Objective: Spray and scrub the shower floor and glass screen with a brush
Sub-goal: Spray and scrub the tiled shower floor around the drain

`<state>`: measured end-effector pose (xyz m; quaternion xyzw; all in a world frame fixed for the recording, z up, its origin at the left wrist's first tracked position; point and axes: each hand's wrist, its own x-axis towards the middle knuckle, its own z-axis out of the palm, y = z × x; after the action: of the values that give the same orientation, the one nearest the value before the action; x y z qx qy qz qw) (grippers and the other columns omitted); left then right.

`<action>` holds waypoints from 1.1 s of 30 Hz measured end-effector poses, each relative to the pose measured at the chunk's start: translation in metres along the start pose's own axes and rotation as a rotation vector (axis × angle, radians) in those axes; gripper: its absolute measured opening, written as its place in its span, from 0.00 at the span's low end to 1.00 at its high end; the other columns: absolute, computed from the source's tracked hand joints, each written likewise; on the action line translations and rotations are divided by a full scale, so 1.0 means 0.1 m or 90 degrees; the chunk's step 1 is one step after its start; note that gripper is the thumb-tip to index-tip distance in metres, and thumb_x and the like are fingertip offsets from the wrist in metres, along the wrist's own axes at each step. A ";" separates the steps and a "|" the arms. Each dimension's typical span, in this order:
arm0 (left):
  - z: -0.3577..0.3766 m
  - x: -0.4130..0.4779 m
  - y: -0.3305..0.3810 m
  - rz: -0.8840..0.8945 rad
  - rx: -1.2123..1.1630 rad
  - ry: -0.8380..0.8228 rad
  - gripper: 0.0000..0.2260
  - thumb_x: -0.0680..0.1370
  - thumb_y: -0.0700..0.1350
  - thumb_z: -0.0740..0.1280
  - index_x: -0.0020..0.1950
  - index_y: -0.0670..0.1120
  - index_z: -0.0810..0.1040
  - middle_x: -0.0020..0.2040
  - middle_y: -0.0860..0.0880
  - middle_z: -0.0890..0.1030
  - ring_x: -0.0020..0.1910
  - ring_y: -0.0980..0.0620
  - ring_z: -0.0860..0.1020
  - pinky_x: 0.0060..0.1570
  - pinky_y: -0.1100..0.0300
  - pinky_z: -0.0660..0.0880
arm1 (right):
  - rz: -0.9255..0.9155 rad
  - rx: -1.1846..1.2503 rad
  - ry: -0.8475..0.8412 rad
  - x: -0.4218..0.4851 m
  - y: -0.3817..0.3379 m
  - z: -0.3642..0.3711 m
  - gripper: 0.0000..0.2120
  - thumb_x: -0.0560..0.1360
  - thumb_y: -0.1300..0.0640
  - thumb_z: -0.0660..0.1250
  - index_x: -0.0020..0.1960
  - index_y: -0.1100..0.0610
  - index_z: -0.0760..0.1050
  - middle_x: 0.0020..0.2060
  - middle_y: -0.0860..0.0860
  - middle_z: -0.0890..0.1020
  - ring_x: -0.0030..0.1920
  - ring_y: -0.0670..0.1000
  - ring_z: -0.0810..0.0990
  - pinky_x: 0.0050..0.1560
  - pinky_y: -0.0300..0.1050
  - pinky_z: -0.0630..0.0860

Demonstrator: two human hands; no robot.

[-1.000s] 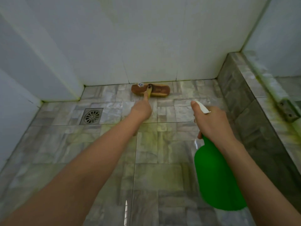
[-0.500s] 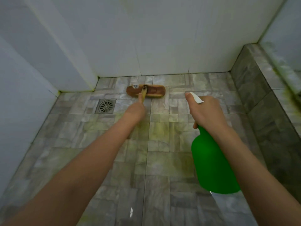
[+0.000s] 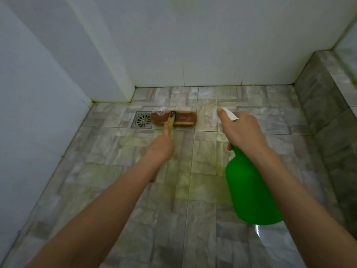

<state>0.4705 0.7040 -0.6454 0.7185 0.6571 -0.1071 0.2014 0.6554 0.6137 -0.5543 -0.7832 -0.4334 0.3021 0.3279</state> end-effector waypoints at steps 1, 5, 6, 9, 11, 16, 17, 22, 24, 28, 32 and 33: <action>0.02 -0.10 -0.03 -0.008 0.005 0.006 0.33 0.79 0.36 0.53 0.77 0.50 0.37 0.43 0.44 0.79 0.34 0.48 0.74 0.34 0.55 0.67 | -0.003 0.003 0.001 -0.01 -0.01 -0.01 0.29 0.81 0.40 0.57 0.39 0.65 0.77 0.32 0.59 0.83 0.23 0.55 0.82 0.36 0.48 0.76; 0.46 -1.15 -0.26 -0.002 -0.039 -0.002 0.34 0.80 0.37 0.52 0.73 0.59 0.32 0.31 0.53 0.68 0.27 0.56 0.68 0.31 0.60 0.65 | -0.011 -0.021 -0.018 -0.05 -0.03 0.03 0.30 0.81 0.39 0.57 0.39 0.65 0.77 0.28 0.59 0.82 0.22 0.53 0.80 0.32 0.43 0.73; 0.52 -1.30 -0.32 0.018 -0.012 -0.003 0.35 0.80 0.37 0.51 0.71 0.60 0.29 0.31 0.53 0.68 0.28 0.55 0.69 0.33 0.59 0.67 | -0.013 -0.033 -0.024 -0.05 -0.03 0.05 0.30 0.81 0.39 0.56 0.38 0.63 0.76 0.27 0.59 0.82 0.22 0.53 0.80 0.32 0.43 0.73; 0.44 -0.91 -0.42 -0.003 -0.002 0.032 0.32 0.81 0.38 0.52 0.76 0.57 0.35 0.38 0.47 0.76 0.31 0.50 0.72 0.35 0.56 0.68 | -0.021 -0.047 -0.032 -0.06 -0.03 0.14 0.28 0.81 0.39 0.57 0.33 0.60 0.72 0.25 0.58 0.80 0.21 0.53 0.81 0.31 0.43 0.72; 0.25 -0.31 -0.44 -0.029 -0.016 0.056 0.31 0.80 0.38 0.53 0.77 0.53 0.39 0.46 0.42 0.79 0.34 0.48 0.73 0.37 0.54 0.70 | -0.025 -0.047 -0.042 -0.07 -0.03 0.18 0.29 0.81 0.40 0.57 0.33 0.61 0.72 0.29 0.59 0.82 0.21 0.53 0.81 0.32 0.44 0.73; -0.26 0.20 -0.58 -0.082 0.015 0.008 0.31 0.80 0.39 0.53 0.77 0.50 0.37 0.53 0.39 0.78 0.37 0.47 0.74 0.37 0.54 0.70 | -0.023 -0.036 -0.049 -0.11 -0.07 0.20 0.31 0.81 0.40 0.57 0.40 0.68 0.77 0.33 0.61 0.84 0.21 0.52 0.80 0.33 0.44 0.75; -0.18 0.04 -0.63 -0.079 0.006 0.018 0.31 0.80 0.39 0.53 0.78 0.50 0.38 0.48 0.41 0.78 0.35 0.48 0.74 0.34 0.55 0.69 | -0.024 -0.029 -0.054 -0.11 -0.09 0.19 0.31 0.81 0.40 0.57 0.41 0.68 0.77 0.32 0.61 0.84 0.21 0.53 0.80 0.33 0.44 0.74; 0.34 -0.97 -0.85 -0.012 0.028 0.004 0.30 0.82 0.42 0.53 0.77 0.55 0.38 0.34 0.48 0.73 0.29 0.51 0.71 0.31 0.57 0.66 | -0.045 -0.043 -0.075 -0.11 -0.21 0.26 0.27 0.81 0.40 0.56 0.32 0.58 0.67 0.22 0.51 0.74 0.25 0.56 0.82 0.30 0.43 0.68; 0.26 -0.77 -0.91 0.002 0.033 0.031 0.30 0.81 0.43 0.53 0.78 0.53 0.39 0.39 0.45 0.76 0.33 0.48 0.74 0.34 0.56 0.68 | -0.051 -0.049 -0.072 -0.12 -0.30 0.31 0.26 0.81 0.40 0.56 0.32 0.57 0.65 0.21 0.50 0.71 0.25 0.56 0.83 0.29 0.42 0.67; -0.28 0.11 -0.82 -0.072 -0.011 0.009 0.33 0.80 0.39 0.54 0.78 0.50 0.38 0.59 0.37 0.76 0.52 0.42 0.78 0.51 0.50 0.72 | -0.073 -0.048 -0.069 -0.19 -0.45 0.40 0.27 0.82 0.40 0.56 0.31 0.57 0.65 0.21 0.51 0.72 0.24 0.55 0.83 0.29 0.42 0.67; -0.22 0.16 -0.83 -0.044 -0.021 0.031 0.33 0.79 0.38 0.54 0.78 0.51 0.38 0.52 0.39 0.79 0.44 0.44 0.78 0.45 0.52 0.73 | -0.099 -0.070 -0.063 -0.16 -0.52 0.42 0.29 0.82 0.39 0.55 0.34 0.61 0.71 0.25 0.53 0.78 0.22 0.53 0.81 0.29 0.42 0.70; -0.04 -0.05 -0.87 -0.016 -0.013 0.042 0.32 0.80 0.39 0.53 0.78 0.52 0.39 0.47 0.41 0.79 0.40 0.46 0.78 0.42 0.52 0.73 | -0.100 -0.069 -0.064 -0.18 -0.51 0.41 0.29 0.81 0.39 0.55 0.36 0.62 0.73 0.29 0.55 0.81 0.21 0.53 0.81 0.30 0.43 0.72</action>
<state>0.3838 0.7062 -0.6525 0.7114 0.6732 -0.0794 0.1855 0.5917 0.6289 -0.5357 -0.7471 -0.5253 0.2907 0.2855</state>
